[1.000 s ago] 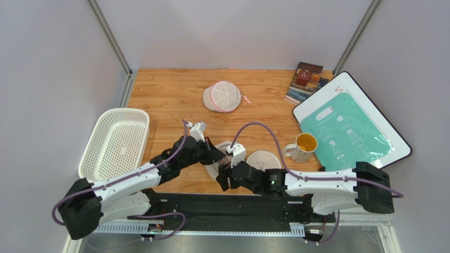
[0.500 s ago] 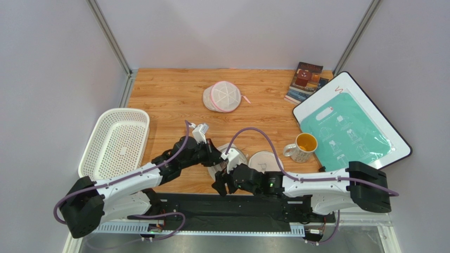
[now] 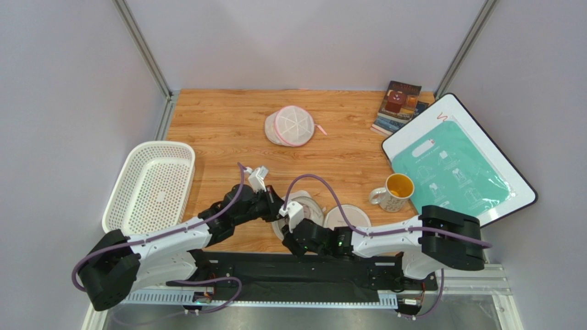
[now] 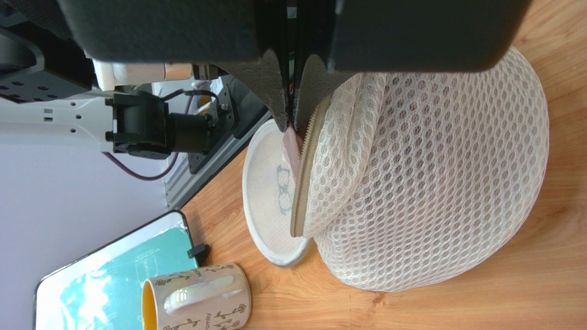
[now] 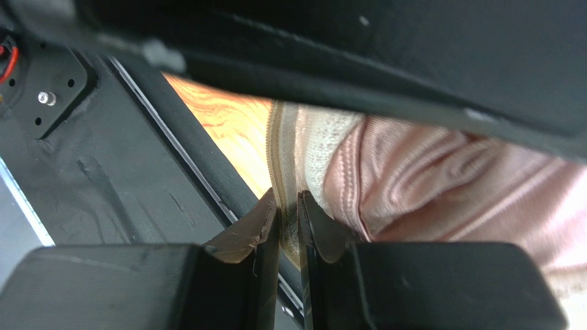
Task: Unzip the laundry bag and remove the bra
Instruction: Pick up the bra from the laundry bag.
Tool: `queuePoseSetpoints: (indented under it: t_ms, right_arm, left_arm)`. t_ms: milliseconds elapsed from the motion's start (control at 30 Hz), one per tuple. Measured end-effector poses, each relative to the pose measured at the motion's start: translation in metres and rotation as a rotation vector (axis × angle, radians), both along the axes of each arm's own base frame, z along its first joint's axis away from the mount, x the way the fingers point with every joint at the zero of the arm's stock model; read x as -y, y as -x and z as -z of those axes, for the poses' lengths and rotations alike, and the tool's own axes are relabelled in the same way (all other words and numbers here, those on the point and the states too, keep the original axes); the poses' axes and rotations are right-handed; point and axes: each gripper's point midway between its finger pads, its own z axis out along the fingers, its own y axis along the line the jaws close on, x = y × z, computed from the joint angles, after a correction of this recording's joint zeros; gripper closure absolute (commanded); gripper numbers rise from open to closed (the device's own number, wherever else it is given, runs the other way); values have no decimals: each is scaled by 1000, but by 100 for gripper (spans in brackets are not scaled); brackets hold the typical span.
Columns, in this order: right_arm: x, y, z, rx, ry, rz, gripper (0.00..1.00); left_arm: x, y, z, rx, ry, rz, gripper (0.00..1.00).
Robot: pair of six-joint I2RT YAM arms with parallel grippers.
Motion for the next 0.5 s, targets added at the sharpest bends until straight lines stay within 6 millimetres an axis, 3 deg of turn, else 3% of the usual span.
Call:
queuePoseSetpoints:
  t_ms: [167,267,400,500]
  right_arm:
    - [-8,0,2,-1,-23,-7,80]
    - [-15,0,-1,-1,-53,-14,70]
    - [-12,3,-3,-12,-40,-20,44]
    - [0,5,-13,-13,-7,-17,30]
  left_arm:
    - [0,-2,-9,0,40,-19,100]
    - [-4,-3,-14,8,50,-35,100]
    - [-12,-5,-17,33,31,-55,100]
    - [-19,-6,-14,49,-2,-63,100]
